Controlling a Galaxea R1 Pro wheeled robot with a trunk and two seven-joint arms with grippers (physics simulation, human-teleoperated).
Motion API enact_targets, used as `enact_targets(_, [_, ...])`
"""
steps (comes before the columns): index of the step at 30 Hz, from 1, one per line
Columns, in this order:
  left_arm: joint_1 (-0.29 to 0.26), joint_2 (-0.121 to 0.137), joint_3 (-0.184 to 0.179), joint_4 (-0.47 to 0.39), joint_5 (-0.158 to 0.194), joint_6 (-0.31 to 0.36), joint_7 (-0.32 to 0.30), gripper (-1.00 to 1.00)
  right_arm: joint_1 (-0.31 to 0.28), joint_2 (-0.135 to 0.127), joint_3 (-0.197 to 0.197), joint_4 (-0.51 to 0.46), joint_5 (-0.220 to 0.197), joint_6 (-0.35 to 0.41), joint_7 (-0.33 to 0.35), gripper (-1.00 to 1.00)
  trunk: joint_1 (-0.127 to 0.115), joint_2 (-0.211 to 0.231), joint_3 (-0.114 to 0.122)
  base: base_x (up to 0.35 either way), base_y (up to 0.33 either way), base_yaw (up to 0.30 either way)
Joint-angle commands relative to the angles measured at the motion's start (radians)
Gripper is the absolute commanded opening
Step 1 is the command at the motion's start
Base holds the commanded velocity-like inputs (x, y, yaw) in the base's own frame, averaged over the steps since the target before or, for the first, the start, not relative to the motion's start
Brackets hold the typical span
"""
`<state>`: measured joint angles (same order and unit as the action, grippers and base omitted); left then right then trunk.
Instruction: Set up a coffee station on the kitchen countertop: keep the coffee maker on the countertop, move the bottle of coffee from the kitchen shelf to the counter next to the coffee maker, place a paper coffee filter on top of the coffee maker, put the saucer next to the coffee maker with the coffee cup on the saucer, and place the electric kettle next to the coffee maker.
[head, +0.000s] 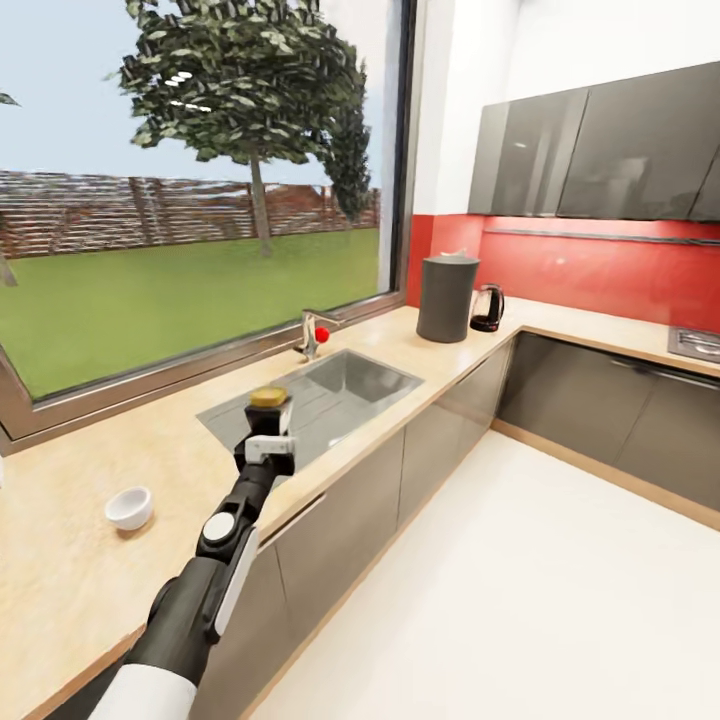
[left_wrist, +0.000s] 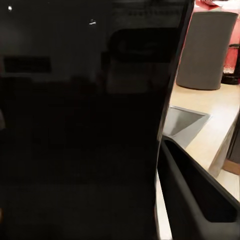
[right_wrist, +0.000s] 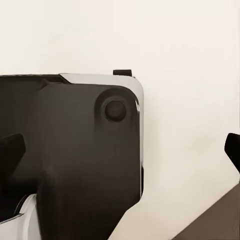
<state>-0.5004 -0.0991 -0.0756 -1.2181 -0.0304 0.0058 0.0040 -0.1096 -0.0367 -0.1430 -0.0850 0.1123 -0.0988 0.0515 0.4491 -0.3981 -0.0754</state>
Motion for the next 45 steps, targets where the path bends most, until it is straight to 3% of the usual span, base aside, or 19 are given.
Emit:
enact_targets(1, [0.008, 0.000, 0.000, -0.010, -0.005, -0.007, 0.000, -1.00, -0.001, 0.000, -0.009, 0.001, 0.010, -0.009, 0.004, 1.00, 0.001, -0.002, -0.002, 0.219, 0.000, 0.000])
enact_targets(6, [0.030, -0.001, 0.000, -0.045, -0.004, -0.020, 0.004, -1.00, -0.001, 0.000, -0.009, 0.001, 0.009, -0.023, 0.004, 1.00, 0.001, -0.002, -0.002, 0.294, -0.008, 0.000])
enact_targets(12, [0.093, -0.007, -0.008, -0.057, -0.003, -0.026, -0.001, -1.00, -0.001, -0.001, -0.009, 0.001, 0.009, -0.025, 0.005, 1.00, 0.001, -0.002, -0.002, 0.308, -0.108, 0.000])
enact_targets(13, [0.110, -0.008, -0.041, -0.057, -0.004, -0.042, 0.001, -1.00, -0.001, -0.001, -0.009, 0.001, 0.009, -0.025, 0.005, 1.00, 0.001, -0.002, -0.002, 0.282, -0.157, 0.000])
enact_targets(18, [0.117, -0.003, -0.113, -0.044, -0.004, -0.074, 0.013, -1.00, -0.001, -0.001, -0.009, 0.002, 0.009, -0.025, 0.004, 1.00, 0.001, -0.002, -0.002, 0.233, -0.188, 0.000])
enact_targets(45, [0.117, -0.004, -0.108, -0.024, -0.003, -0.073, 0.015, -1.00, -0.001, 0.000, -0.009, 0.002, 0.010, -0.025, 0.004, 1.00, 0.001, -0.002, -0.002, 0.234, -0.221, -0.214])
